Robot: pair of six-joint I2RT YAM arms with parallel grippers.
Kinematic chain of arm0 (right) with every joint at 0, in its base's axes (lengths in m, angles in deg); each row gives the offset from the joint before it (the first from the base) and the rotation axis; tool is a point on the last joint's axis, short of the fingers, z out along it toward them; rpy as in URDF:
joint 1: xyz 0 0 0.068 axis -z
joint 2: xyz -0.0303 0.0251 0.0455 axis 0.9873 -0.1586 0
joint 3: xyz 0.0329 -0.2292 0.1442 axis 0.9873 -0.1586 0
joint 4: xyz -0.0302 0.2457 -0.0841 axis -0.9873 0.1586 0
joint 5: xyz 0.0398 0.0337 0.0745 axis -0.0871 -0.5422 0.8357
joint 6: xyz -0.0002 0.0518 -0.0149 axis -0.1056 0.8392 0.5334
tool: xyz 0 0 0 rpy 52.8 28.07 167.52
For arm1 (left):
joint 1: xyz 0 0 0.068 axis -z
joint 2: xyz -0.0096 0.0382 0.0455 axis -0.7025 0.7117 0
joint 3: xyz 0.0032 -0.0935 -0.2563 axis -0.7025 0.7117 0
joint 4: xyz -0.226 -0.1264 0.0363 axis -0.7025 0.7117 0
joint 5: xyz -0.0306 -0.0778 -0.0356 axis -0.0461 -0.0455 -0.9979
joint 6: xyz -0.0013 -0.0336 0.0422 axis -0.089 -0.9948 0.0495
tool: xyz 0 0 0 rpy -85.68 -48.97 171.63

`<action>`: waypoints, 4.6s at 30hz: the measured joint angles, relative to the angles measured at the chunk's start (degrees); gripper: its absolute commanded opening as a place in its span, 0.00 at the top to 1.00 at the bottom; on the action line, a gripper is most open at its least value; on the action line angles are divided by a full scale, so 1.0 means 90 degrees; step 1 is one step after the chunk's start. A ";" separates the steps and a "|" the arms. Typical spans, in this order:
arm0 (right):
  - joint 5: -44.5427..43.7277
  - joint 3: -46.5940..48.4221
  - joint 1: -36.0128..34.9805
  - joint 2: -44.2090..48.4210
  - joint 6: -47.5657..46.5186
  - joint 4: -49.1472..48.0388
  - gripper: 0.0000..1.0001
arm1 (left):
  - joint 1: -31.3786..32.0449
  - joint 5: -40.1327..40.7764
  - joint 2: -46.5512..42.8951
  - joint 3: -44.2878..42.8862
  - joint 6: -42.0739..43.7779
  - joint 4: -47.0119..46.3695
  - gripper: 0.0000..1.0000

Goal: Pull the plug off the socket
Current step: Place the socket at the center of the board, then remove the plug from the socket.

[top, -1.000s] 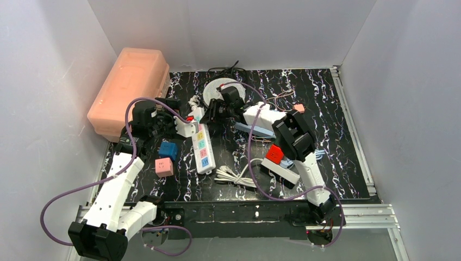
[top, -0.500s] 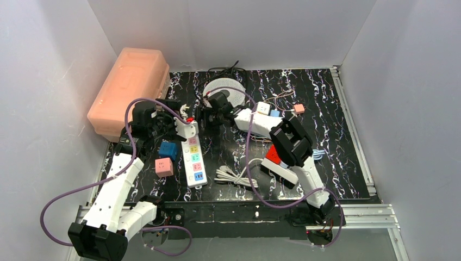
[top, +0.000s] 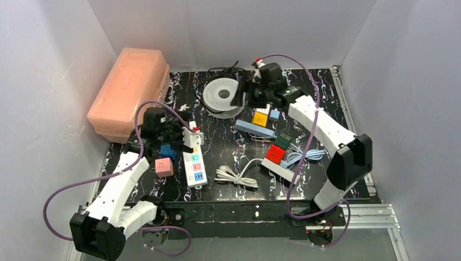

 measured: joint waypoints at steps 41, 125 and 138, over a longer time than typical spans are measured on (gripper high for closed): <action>0.0233 -0.2246 0.2399 0.2698 -0.0287 0.0709 0.22 | 0.1987 -0.1406 0.7043 -0.3893 -0.1999 -0.1365 0.02; -0.3140 -0.2552 0.0250 0.1095 0.1557 -0.0114 0.06 | 0.2450 0.0610 0.5302 -0.0775 0.4432 -0.4670 1.00; -0.3631 -0.2800 -0.0090 0.0850 0.1491 -0.0852 0.04 | 0.2489 0.0969 0.5134 -0.0838 0.4201 -0.4080 1.00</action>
